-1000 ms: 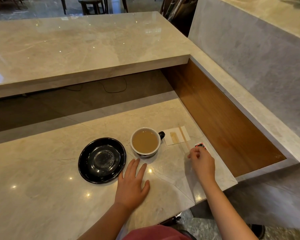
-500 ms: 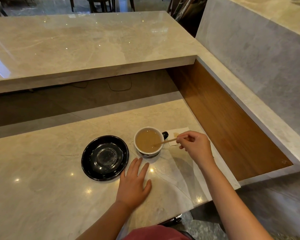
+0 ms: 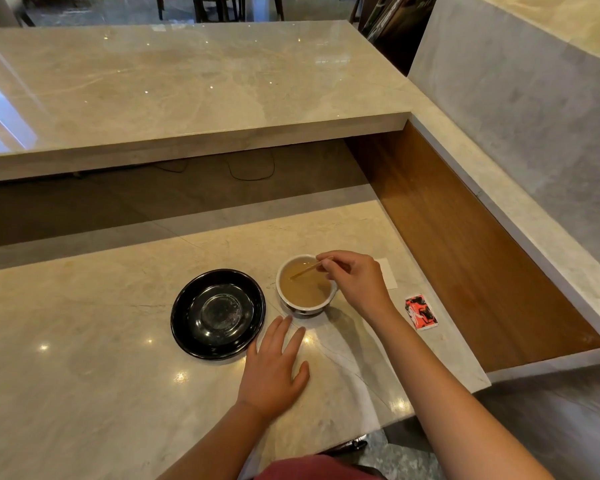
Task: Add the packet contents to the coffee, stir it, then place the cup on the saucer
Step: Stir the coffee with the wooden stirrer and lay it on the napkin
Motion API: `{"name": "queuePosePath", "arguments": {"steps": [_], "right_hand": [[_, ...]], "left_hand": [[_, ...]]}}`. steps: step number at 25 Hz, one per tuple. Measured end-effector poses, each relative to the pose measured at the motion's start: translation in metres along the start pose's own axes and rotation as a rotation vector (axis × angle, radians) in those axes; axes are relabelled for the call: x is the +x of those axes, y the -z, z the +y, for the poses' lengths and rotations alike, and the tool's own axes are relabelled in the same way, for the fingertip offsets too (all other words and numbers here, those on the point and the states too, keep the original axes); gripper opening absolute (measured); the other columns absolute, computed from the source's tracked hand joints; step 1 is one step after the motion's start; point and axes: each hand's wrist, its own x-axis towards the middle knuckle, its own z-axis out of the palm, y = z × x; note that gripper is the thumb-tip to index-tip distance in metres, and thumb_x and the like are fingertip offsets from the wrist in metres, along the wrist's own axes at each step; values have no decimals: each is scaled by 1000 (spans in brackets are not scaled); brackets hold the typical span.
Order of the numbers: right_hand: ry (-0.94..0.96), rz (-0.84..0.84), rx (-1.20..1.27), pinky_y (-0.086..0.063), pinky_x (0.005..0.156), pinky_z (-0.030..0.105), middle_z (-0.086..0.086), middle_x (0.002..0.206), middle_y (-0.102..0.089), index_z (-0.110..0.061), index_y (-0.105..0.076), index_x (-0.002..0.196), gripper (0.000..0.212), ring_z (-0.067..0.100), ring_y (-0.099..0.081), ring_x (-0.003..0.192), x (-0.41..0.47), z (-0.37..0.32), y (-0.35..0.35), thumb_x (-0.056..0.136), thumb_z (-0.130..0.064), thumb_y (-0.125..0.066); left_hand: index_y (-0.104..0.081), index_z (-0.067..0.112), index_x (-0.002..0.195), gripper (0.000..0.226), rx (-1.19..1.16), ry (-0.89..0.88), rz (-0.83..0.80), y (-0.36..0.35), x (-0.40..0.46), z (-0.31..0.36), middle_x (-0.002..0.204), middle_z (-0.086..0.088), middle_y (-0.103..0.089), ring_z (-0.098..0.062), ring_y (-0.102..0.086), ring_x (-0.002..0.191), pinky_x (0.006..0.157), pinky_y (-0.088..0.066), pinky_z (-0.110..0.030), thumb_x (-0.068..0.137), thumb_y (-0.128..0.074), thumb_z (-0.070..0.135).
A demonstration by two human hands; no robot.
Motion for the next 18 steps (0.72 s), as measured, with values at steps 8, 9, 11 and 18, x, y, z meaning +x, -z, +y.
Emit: {"name": "queuePosePath", "arguments": {"steps": [8, 9, 11, 18], "right_hand": [[-10, 28, -37, -57, 80, 47, 11, 81, -69, -6, -66, 86, 20, 24, -70, 81, 5, 17, 19, 91, -3, -47], [-8, 23, -60, -57, 81, 45, 8, 80, -69, -6, -67, 86, 20, 22, -69, 81, 4, 20, 23, 91, -3, -47], [4, -7, -106, -56, 82, 40, 4, 81, -69, -8, -68, 85, 20, 19, -68, 83, 2, 23, 28, 90, -5, -49], [-63, -117, 118, -58, 73, 22, 9, 79, -69, -8, -67, 86, 21, 18, -70, 77, -14, 19, 22, 92, -2, -48]], "left_hand": [[-48, 22, 130, 53, -23, -5, 5, 0, 0, 0, 142, -10, -44, -24, -30, 132, 91, -38, -53, 83, -44, 45], [-47, 22, 130, 53, -21, -5, 7, -1, 0, 0, 142, -10, -43, -24, -30, 132, 92, -38, -53, 83, -44, 45], [-46, 22, 131, 53, -14, -1, 7, -1, 0, 0, 142, -10, -43, -24, -30, 132, 93, -37, -53, 83, -43, 46], [-48, 22, 131, 54, -1, 4, -8, -1, -1, 0, 143, -10, -43, -25, -31, 133, 94, -37, -54, 84, -43, 47]]}}
